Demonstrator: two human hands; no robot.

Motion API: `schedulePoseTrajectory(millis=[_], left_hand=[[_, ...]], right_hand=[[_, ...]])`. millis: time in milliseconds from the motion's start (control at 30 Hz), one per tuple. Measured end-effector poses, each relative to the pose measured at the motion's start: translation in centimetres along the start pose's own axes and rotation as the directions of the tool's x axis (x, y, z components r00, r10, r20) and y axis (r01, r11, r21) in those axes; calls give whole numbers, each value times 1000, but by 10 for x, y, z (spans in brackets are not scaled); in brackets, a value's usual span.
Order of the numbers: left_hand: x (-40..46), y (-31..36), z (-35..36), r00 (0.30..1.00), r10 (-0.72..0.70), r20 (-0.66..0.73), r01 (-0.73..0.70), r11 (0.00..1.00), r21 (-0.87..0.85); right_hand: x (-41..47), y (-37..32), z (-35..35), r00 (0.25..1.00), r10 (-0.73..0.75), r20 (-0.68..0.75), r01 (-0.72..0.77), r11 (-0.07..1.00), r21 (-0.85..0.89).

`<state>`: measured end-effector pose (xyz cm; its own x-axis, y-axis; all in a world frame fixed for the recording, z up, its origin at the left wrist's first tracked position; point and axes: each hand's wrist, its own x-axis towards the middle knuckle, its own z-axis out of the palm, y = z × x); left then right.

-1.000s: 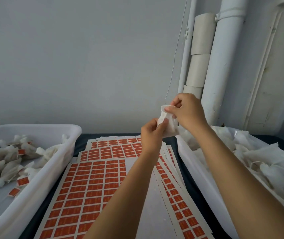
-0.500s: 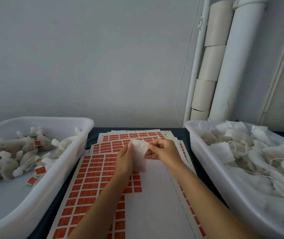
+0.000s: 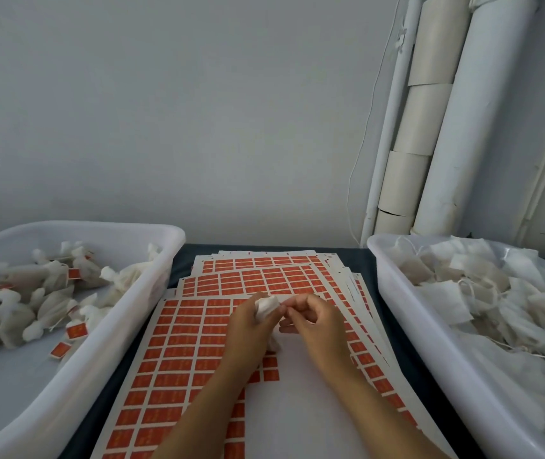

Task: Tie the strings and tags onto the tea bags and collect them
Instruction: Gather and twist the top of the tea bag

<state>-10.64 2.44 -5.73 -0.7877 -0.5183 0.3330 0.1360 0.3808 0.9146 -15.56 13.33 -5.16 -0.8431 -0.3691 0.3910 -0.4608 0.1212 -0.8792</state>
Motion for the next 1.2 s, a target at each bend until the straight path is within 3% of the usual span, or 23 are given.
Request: schedulePoseTrajectory(millis=[267, 533, 700, 967, 1200], left_hand=[[1, 0, -4, 999, 38, -13, -35, 985, 166], [-1, -2, -1, 983, 101, 150, -134, 964, 229], [-3, -1, -1, 986, 99, 131, -123, 974, 189], [-3, 7, -11, 995, 26, -99, -24, 999, 24], [-4, 15, -9, 997, -43, -68, 40, 998, -45]], right_hand=[[-3, 1, -1, 981, -195, -19, 181, 941, -284], [-6, -2, -4, 986, -161, 35, 165, 960, -228], [-7, -5, -2, 990, -143, 13, 142, 962, -232], [-5, -9, 0, 989, -115, -92, 84, 953, -293], [-1, -7, -4, 989, -53, -136, 20, 972, -236]])
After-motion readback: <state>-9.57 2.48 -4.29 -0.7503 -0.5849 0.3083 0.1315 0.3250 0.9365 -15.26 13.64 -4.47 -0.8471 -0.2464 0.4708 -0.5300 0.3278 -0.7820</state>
